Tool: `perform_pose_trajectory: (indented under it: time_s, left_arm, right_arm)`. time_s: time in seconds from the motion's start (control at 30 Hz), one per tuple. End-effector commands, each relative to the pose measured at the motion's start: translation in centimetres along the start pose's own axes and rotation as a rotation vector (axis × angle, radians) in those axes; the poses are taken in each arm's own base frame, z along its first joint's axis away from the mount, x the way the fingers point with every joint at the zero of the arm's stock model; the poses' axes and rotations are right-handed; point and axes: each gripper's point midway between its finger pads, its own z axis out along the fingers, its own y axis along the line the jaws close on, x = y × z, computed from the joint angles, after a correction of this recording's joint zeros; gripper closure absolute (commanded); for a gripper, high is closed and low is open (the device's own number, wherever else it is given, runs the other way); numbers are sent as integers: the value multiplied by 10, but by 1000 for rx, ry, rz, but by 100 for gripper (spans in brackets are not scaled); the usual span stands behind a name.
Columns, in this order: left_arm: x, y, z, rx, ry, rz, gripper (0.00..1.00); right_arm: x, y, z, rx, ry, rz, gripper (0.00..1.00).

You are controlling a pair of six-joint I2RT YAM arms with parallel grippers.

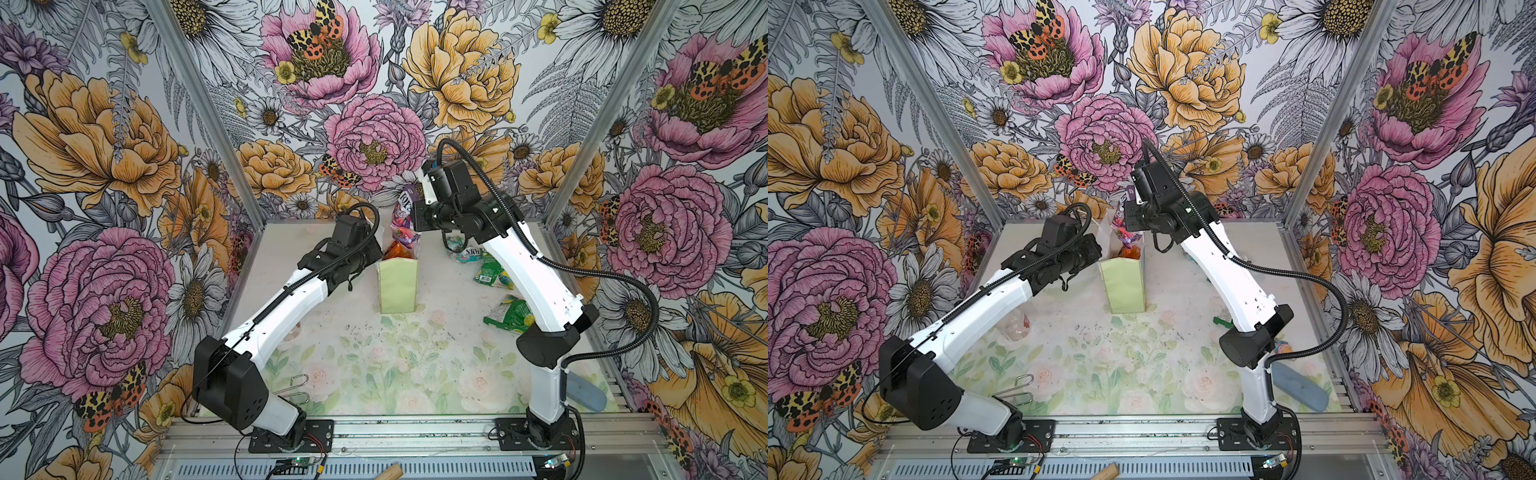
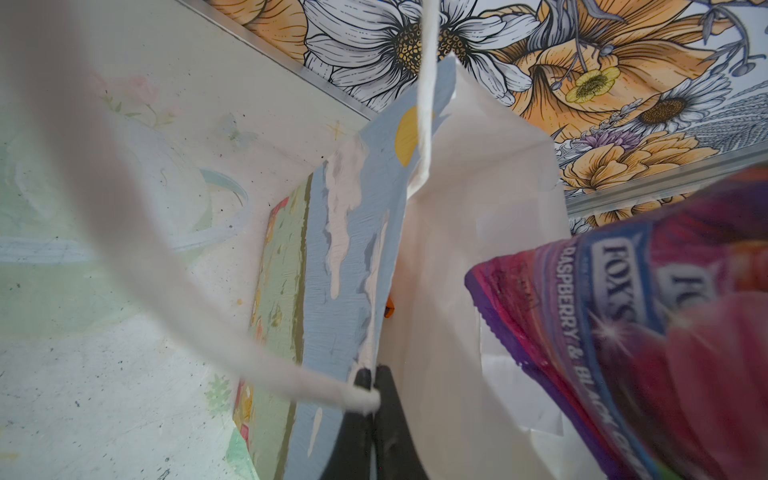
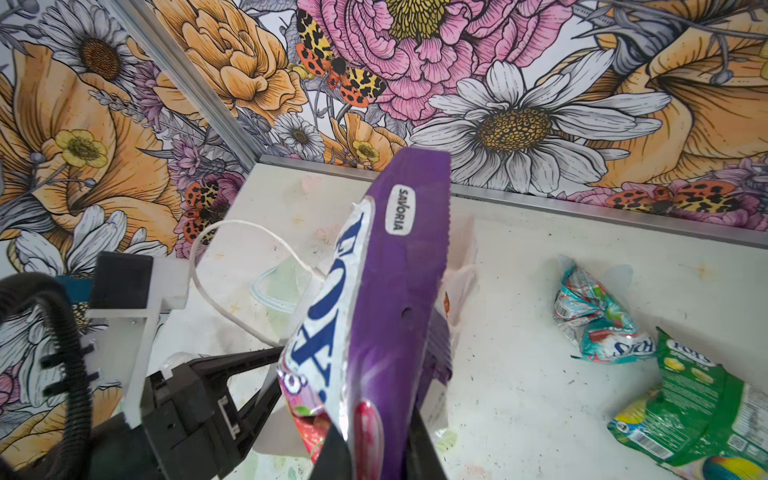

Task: Place the snacks into the paper bag
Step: 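Lift the purple candy bag and carry it over the paper bag, then lower the purple candy bag into the paper bag and open the right gripper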

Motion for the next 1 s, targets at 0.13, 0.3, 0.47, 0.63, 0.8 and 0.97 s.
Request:
perform_pose_trajectory:
  time_s: [0.13,0.3,0.47,0.63,0.8,0.97]
  left_arm:
    - [-6,-17,-11,54,-16,8,100]
    - [-8,-18,-13,57,-21,8,100]
    - [-9,-19,-14,60,-22,11,100]
    - [-9,-20,-14,64,-22,12,100]
    - [-9,-19,-14,62,-22,10,100]
    - [-10,-18,-14,60,-26,9,100]
  right_arm:
    - [-14,5,3,40,-70,22,100]
    - [-8,9,20,44,-46,21,100]
    - [-8,8,32,66,-48,23,100]
    - [-12,4,37,93,-67,22,100]
    - [-11,5,46,97,-67,31,100]
    - [-8,11,49,66,-49,40,100]
